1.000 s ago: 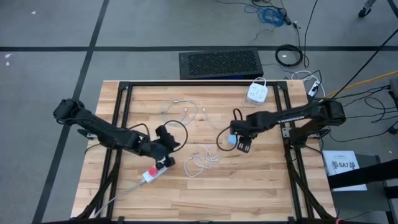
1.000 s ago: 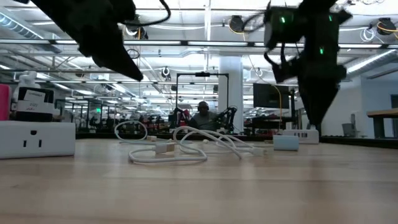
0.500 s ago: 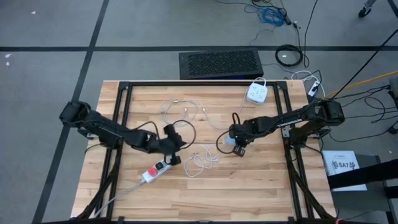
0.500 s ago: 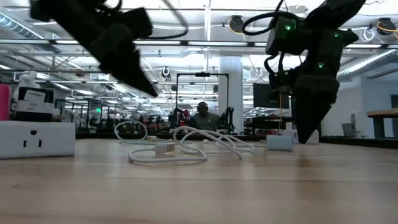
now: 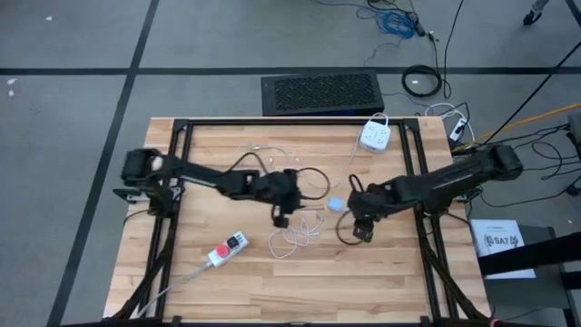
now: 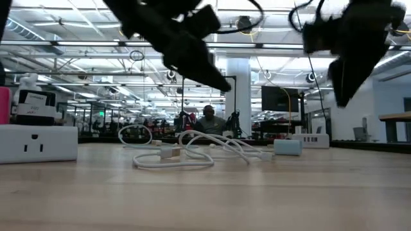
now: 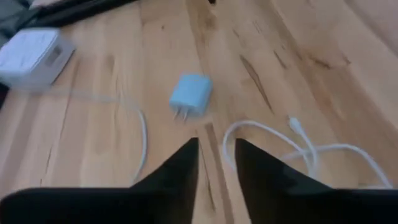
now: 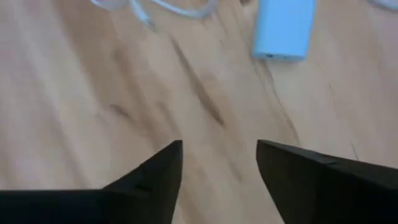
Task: Insert USB
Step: Insert the blue charger adapter into the top white outlet extension
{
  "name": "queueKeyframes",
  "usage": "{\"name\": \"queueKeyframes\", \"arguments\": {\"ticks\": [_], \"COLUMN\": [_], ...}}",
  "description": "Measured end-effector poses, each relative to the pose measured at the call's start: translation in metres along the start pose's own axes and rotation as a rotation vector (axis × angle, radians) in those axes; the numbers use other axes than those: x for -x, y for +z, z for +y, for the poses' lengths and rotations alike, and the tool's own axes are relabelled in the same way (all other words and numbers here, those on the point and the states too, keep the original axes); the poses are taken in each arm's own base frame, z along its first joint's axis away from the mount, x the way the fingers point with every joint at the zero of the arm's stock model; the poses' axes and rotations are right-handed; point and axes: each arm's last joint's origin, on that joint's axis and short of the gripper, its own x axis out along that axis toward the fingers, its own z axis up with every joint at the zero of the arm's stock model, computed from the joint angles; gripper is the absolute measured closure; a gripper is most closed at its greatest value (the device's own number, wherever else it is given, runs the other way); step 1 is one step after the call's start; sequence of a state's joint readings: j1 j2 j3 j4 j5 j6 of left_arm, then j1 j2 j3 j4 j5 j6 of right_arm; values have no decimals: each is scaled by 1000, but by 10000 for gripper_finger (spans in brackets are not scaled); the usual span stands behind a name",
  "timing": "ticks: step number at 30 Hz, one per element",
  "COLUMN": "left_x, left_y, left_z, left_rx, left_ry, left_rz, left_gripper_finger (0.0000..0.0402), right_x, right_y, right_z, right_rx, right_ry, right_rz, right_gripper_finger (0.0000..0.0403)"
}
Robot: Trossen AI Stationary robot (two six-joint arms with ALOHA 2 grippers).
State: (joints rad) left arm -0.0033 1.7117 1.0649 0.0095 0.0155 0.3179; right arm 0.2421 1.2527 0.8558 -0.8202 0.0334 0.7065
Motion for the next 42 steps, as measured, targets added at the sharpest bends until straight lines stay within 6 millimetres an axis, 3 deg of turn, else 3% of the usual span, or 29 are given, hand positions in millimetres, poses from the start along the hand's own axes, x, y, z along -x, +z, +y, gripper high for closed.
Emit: {"name": "queueKeyframes", "arguments": {"ticks": [7, 14, 24, 38, 42], "left_x": [-53, -100, -116, -122, -131], "left_y": [22, 30, 34, 31, 22], "left_z": [12, 19, 58, 73, 71], "left_rx": [-203, -310, -217, -177, -170], "left_ry": [-21, -84, -274, -308, -321], "left_rz": [39, 157, 99, 105, 128], "left_gripper_finger": [234, 230, 230, 230, 230], "right_x": [44, 51, 50, 50, 50], "right_y": [-19, -22, -21, -21, -21], "right_z": [-1, -3, -2, -2, -2], "right_rx": [-83, -77, -31, -2, -2], "right_ry": [64, 81, 78, 76, 77], "right_rz": [-186, -212, -209, -211, -212], "right_gripper_finger": [176, 174, 174, 174, 174]}}
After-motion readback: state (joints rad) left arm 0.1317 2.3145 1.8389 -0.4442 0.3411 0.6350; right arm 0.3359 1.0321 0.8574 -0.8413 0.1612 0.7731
